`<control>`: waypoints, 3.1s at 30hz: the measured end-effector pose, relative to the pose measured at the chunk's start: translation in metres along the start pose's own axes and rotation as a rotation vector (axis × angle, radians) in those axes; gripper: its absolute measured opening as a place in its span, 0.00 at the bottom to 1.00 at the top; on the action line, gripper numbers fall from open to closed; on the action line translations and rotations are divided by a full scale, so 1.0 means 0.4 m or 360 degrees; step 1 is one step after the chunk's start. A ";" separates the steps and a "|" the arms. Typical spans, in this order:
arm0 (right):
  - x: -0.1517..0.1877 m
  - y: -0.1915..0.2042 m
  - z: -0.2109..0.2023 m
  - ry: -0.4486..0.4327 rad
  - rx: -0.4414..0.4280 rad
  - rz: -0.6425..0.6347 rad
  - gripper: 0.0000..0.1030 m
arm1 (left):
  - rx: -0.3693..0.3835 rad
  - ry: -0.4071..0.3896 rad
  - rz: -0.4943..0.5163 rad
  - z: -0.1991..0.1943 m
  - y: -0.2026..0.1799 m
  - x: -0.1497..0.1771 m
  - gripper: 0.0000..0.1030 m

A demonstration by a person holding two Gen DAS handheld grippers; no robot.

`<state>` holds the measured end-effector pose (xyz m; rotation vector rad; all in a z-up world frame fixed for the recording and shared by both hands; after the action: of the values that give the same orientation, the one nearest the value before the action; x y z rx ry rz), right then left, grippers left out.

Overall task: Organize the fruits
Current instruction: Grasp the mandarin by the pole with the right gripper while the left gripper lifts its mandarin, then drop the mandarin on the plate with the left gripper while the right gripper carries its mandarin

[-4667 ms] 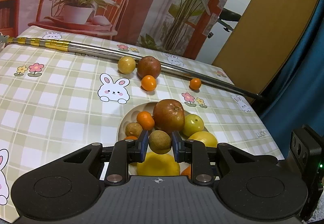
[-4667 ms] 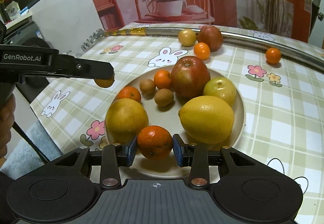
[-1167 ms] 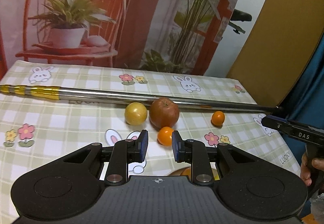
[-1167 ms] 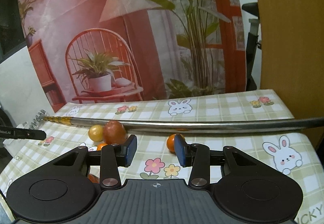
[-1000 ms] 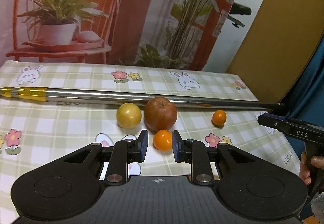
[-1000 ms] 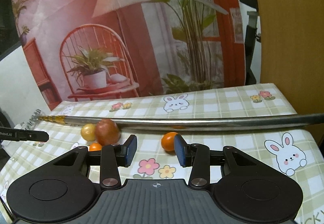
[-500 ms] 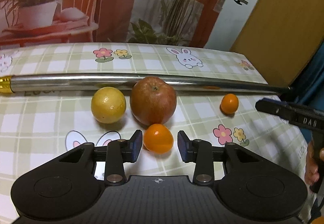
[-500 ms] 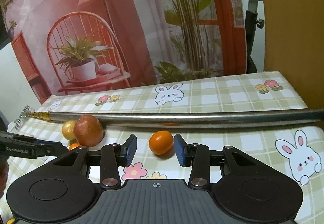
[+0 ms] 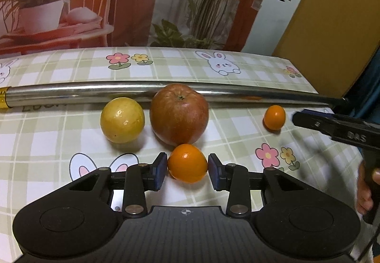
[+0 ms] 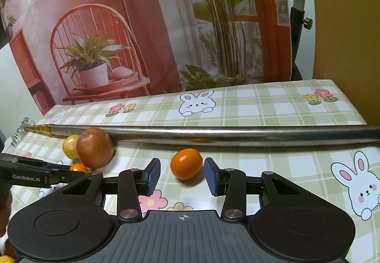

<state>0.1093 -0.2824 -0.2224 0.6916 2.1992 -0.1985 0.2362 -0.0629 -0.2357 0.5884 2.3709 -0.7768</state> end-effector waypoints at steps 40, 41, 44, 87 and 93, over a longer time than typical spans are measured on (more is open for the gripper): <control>0.040 0.109 -0.178 -0.0066 -0.0241 0.0038 0.35 | 0.0040 -0.0148 0.0098 -0.303 -0.099 0.159 0.38; 0.042 0.114 -0.195 -0.0071 -0.0254 0.0035 0.35 | 0.0039 -0.0146 0.0102 -0.306 -0.103 0.165 0.38; 0.050 0.129 -0.233 -0.0081 -0.0265 -0.0001 0.35 | 0.0042 -0.0133 0.0112 -0.312 -0.108 0.177 0.38; 0.201 0.306 -0.274 0.0206 -0.0427 -0.0378 0.35 | 0.0003 0.0032 0.0135 -0.276 -0.117 0.243 0.39; 0.201 0.307 -0.275 0.0206 -0.0427 -0.0377 0.35 | 0.0014 0.0012 0.0128 -0.279 -0.118 0.240 0.39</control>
<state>0.0609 -0.1072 -0.1989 0.3025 2.3724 0.0233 0.0969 -0.0046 -0.2034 0.6870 2.3362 -0.7514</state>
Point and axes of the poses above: each gripper's, at about its wrist camera, not at the fingertips, and z roughly the way its jaws point, y to its left, x to its underside, the point moved 7 cm from there along z, roughly the way its jaws point, and after that the axes turned 13 degrees about x, right-handed, at the moved point
